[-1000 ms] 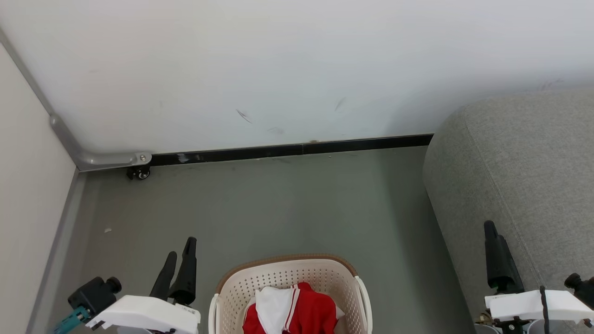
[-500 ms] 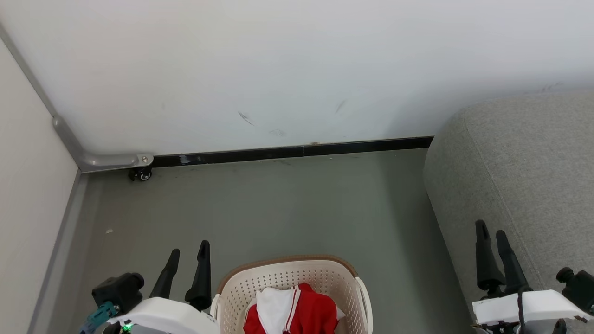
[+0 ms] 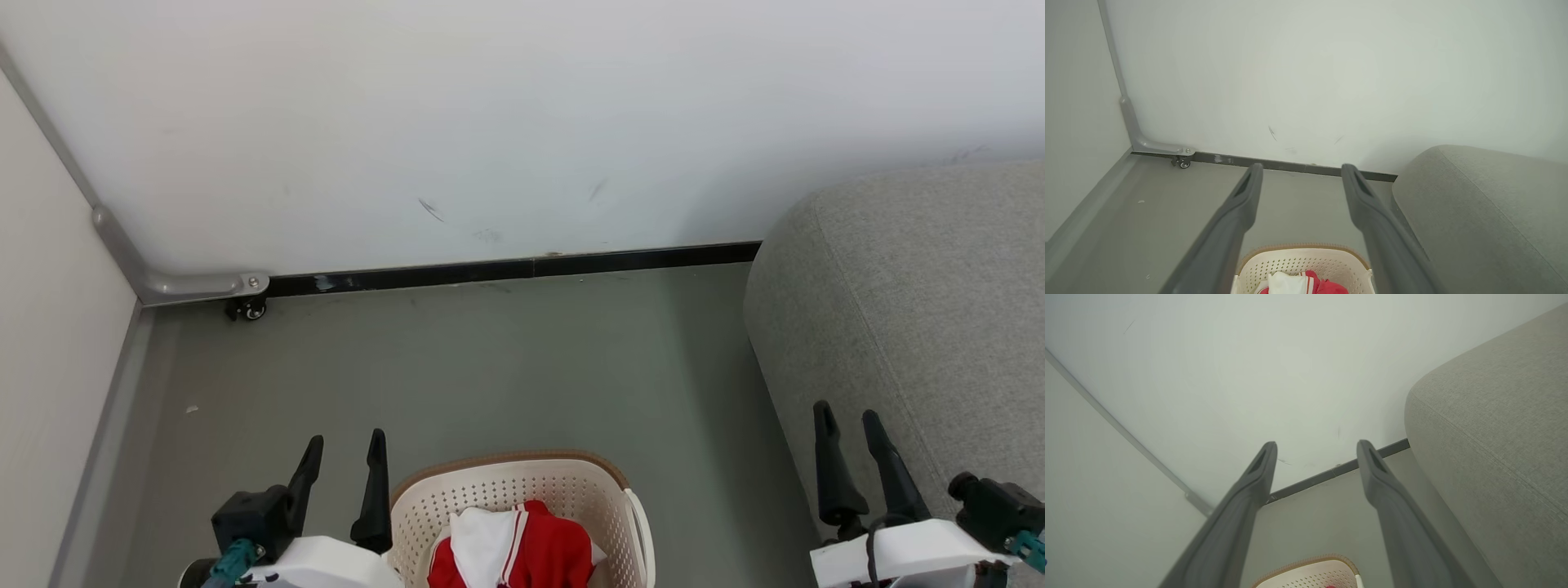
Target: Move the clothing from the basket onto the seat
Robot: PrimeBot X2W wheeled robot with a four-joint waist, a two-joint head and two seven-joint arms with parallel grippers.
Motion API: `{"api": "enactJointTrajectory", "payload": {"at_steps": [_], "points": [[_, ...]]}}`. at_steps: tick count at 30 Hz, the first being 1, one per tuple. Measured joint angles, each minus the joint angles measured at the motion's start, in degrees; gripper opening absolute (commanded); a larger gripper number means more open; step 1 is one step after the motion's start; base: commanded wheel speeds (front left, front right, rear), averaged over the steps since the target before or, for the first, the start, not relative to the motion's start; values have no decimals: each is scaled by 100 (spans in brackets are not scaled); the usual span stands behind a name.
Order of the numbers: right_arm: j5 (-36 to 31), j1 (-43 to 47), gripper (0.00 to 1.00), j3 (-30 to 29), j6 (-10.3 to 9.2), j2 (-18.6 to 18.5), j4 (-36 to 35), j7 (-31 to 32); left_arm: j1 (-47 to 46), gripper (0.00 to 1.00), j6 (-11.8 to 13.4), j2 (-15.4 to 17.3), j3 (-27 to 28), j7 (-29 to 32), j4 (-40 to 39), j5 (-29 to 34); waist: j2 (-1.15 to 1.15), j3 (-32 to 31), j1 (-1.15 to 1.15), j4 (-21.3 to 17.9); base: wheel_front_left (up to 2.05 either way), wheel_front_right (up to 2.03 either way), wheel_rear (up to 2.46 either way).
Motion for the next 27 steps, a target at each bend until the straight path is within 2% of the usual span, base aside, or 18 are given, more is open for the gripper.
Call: {"api": "enactJointTrajectory", "payload": {"at_steps": [18,27], "points": [[-1367,-19,100,22,0,-16,292,-240,1,100,515,-4,-209,-345,141,1434,0,18,-1,-22,0,0,0],[-1386,-106,100,22,0,-23,376,-281,0,100,532,-21,-146,-345,216,1443,0,21,-2,-36,0,0,0]]}}
